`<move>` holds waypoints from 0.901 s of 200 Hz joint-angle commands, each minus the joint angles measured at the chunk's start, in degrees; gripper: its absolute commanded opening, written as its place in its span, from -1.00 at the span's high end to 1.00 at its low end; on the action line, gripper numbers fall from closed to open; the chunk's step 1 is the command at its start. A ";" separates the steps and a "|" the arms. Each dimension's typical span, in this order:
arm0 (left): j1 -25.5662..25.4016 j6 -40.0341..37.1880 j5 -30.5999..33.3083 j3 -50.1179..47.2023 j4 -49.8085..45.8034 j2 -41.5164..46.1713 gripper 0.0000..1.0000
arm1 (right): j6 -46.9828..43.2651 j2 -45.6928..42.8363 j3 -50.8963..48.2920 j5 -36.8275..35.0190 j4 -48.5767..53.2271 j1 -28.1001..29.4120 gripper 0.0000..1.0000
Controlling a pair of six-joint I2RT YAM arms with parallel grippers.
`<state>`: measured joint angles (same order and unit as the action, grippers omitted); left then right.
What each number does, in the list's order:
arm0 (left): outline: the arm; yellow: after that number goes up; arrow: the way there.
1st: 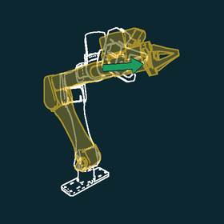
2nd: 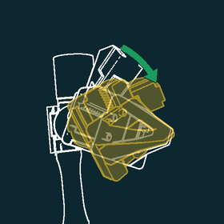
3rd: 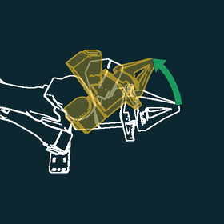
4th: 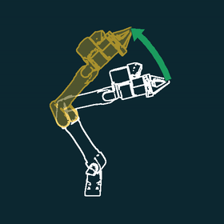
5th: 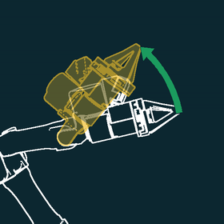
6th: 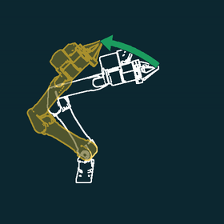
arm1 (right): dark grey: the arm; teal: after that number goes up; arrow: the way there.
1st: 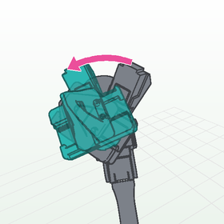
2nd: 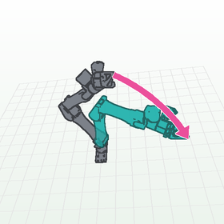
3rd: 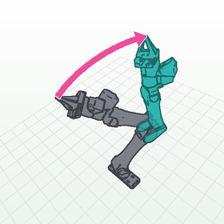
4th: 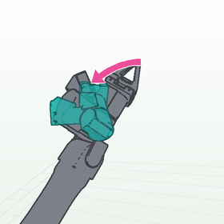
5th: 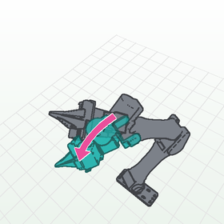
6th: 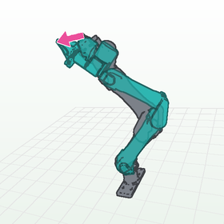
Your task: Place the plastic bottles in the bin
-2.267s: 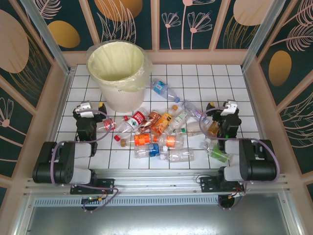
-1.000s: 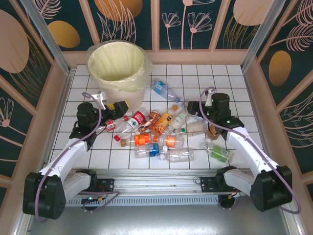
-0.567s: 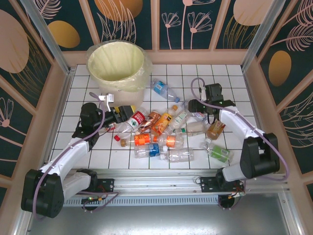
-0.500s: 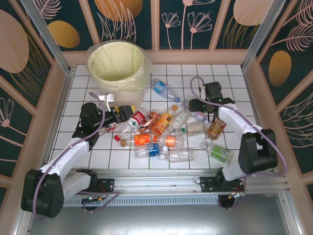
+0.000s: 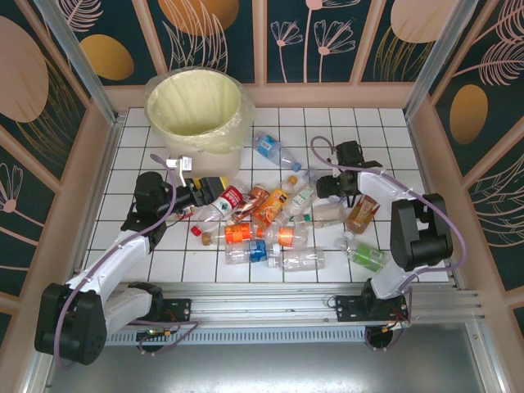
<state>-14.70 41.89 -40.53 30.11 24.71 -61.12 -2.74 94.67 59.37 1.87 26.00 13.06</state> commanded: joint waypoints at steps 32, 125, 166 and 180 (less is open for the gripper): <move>-0.51 -0.53 -0.99 0.26 2.64 -0.13 -0.97 | -1.48 5.21 3.53 -2.47 0.35 -0.44 -0.56; -0.68 -0.70 -0.35 0.95 2.10 -1.44 -0.97 | -0.91 9.71 6.59 -7.79 -4.80 -0.65 -0.54; -1.03 -0.73 0.40 1.95 0.73 -1.72 -0.97 | -0.81 12.15 7.55 -9.78 -6.05 -0.75 -0.50; -1.18 -0.87 0.62 2.16 0.29 -1.64 -0.97 | -0.69 12.04 7.35 -9.43 -6.05 -0.72 -0.50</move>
<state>-15.27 41.87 -40.03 30.35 25.04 -62.72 -3.11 105.93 65.28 -6.17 20.69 12.71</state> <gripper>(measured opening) 0.986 0.750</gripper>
